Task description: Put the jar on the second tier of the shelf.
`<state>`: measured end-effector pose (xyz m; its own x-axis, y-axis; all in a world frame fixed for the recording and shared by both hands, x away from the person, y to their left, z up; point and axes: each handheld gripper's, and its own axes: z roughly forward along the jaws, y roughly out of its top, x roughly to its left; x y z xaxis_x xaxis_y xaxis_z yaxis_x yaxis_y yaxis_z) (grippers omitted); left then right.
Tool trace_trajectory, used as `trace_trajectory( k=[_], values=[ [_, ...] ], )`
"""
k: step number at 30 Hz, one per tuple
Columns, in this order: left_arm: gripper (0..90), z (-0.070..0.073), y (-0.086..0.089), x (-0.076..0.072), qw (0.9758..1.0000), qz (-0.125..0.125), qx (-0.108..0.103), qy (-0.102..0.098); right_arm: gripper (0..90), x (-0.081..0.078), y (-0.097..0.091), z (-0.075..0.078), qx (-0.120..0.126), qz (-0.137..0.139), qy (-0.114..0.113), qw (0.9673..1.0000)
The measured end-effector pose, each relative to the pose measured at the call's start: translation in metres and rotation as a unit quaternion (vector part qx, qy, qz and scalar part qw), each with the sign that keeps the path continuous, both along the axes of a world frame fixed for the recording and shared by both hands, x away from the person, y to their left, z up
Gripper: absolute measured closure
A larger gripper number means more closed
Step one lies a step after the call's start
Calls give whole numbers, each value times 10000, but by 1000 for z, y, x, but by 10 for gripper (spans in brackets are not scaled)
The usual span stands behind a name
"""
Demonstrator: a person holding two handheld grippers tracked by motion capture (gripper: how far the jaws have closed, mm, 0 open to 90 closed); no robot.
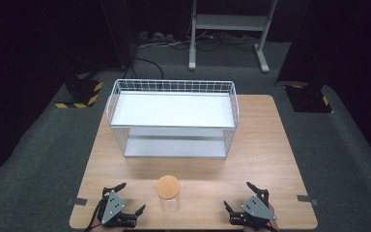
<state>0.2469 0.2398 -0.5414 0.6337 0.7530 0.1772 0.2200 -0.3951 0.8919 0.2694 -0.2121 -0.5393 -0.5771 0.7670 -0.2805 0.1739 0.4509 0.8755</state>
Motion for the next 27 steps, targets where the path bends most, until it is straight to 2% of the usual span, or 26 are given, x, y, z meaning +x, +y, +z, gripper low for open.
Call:
trace_trajectory(
  k=[6,9,14,21,24,27],
  values=[
    [5,0,8,0,9993,105,-370,28,2,1,0,0,25,-32,17,10000],
    [5,1,8,0,9991,215,-356,50,2,1,0,0,19,-17,21,10000],
    [4,1,7,-1,9992,223,-326,65,2,1,-1,0,43,-26,13,10000],
    [4,11,10,-8,9983,181,-555,-36,2,1,0,0,4,-28,22,10000],
    [4,13,13,-10,9985,199,-507,-32,1,0,0,0,0,-15,17,10000],
    [4,14,16,-12,9982,216,-560,-5,2,0,0,0,16,-12,14,10000]
  ],
)
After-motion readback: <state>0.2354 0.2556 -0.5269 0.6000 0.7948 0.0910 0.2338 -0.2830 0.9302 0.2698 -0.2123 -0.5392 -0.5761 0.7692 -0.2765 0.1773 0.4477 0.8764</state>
